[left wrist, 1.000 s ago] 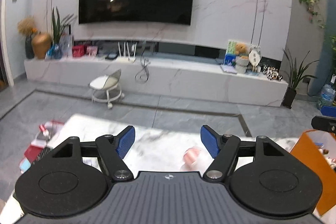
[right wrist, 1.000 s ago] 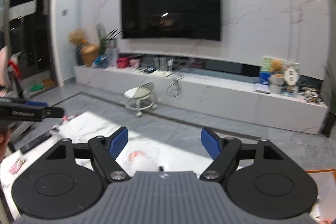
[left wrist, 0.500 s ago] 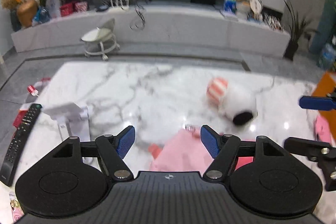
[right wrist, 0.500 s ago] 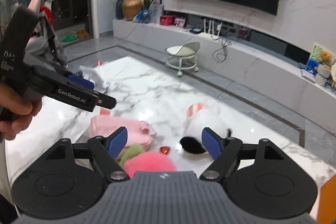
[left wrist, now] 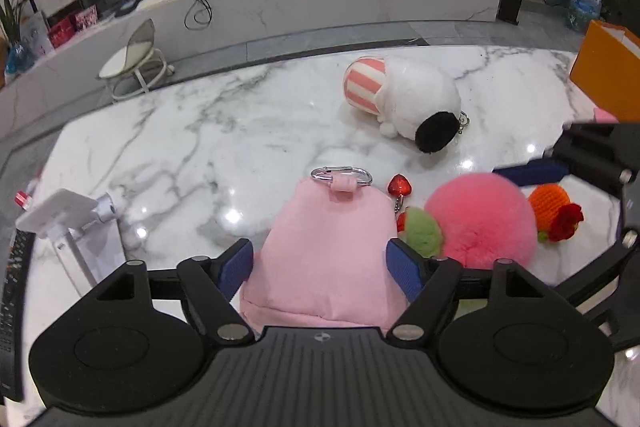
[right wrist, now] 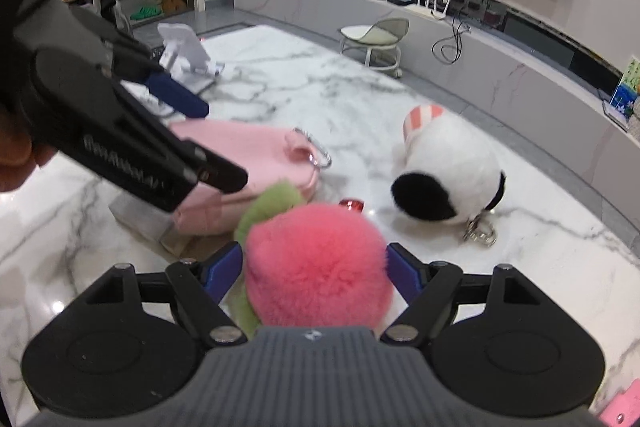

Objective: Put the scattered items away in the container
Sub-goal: 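Close the left tool on the pink pouch while the right tool grasps the pink pompom ball, then lift the pink pouch with the left tool while the right tool lifts the pompom ball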

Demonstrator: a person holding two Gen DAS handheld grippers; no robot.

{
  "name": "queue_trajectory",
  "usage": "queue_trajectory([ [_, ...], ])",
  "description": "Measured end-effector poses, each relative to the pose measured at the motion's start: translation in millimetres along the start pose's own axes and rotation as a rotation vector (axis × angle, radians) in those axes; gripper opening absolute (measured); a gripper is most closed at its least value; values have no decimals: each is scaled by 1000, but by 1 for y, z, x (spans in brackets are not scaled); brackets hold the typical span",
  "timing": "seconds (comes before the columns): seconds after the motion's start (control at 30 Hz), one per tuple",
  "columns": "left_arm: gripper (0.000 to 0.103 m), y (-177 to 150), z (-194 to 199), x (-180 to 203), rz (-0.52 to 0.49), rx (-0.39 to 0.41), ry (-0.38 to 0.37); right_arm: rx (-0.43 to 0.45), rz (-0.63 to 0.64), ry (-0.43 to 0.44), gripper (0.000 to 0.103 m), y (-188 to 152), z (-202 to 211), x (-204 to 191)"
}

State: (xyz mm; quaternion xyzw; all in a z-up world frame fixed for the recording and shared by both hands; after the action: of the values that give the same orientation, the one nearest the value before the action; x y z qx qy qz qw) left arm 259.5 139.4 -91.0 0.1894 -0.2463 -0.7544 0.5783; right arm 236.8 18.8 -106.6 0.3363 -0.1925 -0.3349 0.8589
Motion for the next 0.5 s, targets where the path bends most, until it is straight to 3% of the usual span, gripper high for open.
queue_trajectory([
  [0.13, 92, 1, 0, 0, 4, -6, -23, -28, 10, 8, 77, -9, -12, -6],
  [0.23, 93, 1, -1, 2, -10, -14, -27, -47, 16, 0, 64, -15, -18, -9],
  [0.5, 103, -9, -12, 13, -114, -53, -3, -59, -8, -1, 57, -16, -17, -4],
])
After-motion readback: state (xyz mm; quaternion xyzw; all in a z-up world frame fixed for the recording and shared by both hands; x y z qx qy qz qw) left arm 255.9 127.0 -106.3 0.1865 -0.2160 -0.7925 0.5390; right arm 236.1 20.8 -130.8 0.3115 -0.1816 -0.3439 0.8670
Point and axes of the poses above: each gripper's, at about its wrist camera, not at the fingertips, and z roughly against the way its jaws point, x to its right, y to its top, the point moved 9 cm from there along -z, roughly the way its jaws point, and after that the axes turned 4 degrees about -y, right-handed, at the moved point
